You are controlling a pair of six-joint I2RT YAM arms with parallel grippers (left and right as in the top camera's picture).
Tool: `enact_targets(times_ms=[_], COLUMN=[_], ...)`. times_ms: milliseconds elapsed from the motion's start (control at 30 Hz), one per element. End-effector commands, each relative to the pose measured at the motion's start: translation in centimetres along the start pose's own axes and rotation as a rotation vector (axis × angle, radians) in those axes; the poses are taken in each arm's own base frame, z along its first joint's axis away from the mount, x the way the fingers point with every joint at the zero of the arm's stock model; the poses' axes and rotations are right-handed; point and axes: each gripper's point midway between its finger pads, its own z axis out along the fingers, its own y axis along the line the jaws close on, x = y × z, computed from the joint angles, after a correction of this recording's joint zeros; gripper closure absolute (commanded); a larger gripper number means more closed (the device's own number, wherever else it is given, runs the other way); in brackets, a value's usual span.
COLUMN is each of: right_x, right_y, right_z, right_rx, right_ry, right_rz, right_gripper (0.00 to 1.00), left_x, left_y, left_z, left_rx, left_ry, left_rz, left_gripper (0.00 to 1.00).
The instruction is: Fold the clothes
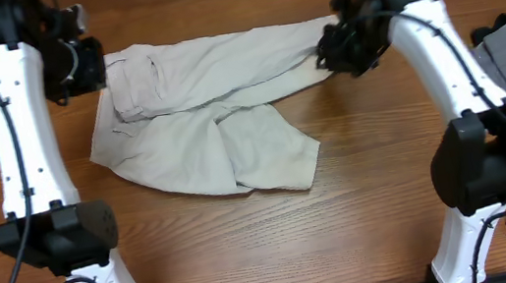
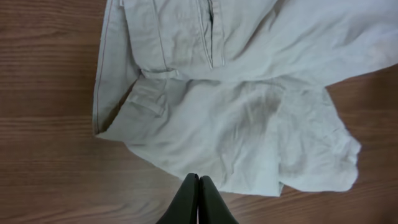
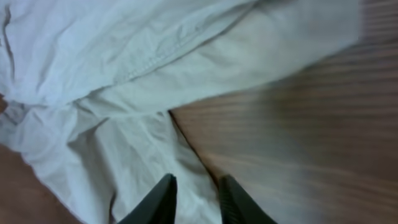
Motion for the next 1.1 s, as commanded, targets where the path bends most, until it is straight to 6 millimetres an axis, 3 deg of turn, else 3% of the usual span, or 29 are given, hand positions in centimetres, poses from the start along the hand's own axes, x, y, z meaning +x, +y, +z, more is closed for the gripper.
enact_targets(times_ms=[0, 67, 267, 533, 700, 800, 900, 967, 1000, 1067], right_x=[1.3, 1.0, -0.9, -5.3, -7.5, -8.2, -8.9, -8.8, -8.5, -7.3], right_y=[0.9, 1.2, 0.8, 2.8, 5.8, 5.8, 5.0, 4.5, 4.3, 4.0], right_z=[3.1, 5.2, 9.8, 12.0, 10.2, 8.0, 4.8, 2.9, 2.3, 1.7], right_rx=[-0.021, -0.041, -0.078, -0.229, -0.404, -0.423, -0.402, -0.380, -0.372, -0.353], right_ry=[0.002, -0.036, -0.145, -0.293, -0.360, -0.371, -0.401, -0.401, -0.389, -0.350], right_rz=[-0.047, -0.048, 0.027, 0.086, 0.019, -0.063, -0.110, -0.121, -0.113, -0.105], right_gripper=[0.83, 0.92, 0.96, 0.96, 0.96, 0.96, 0.86, 0.76, 0.64, 0.60], left_x=[0.7, 0.8, 0.9, 1.6, 2.3, 2.1, 1.8, 1.4, 1.2, 1.0], left_y=[0.4, 0.4, 0.0, -0.6, -1.3, -1.2, -1.2, -1.3, -1.3, -1.5], left_z=[-0.4, -0.3, -0.1, 0.9, 2.1, 2.8, 3.1, 3.1, 3.1, 3.4], left_rx=[-0.086, -0.083, -0.056, -0.054, -0.068, -0.086, -0.085, -0.081, -0.079, -0.068], left_ry=[0.005, 0.011, 0.019, 0.058, 0.100, 0.100, 0.088, 0.071, 0.063, 0.058], left_rz=[0.000, -0.012, -0.009, 0.005, 0.029, 0.039, 0.041, 0.044, 0.045, 0.050], left_gripper=[0.96, 0.96, 0.96, 0.96, 0.96, 0.96, 0.95, 0.86, 0.82, 0.74])
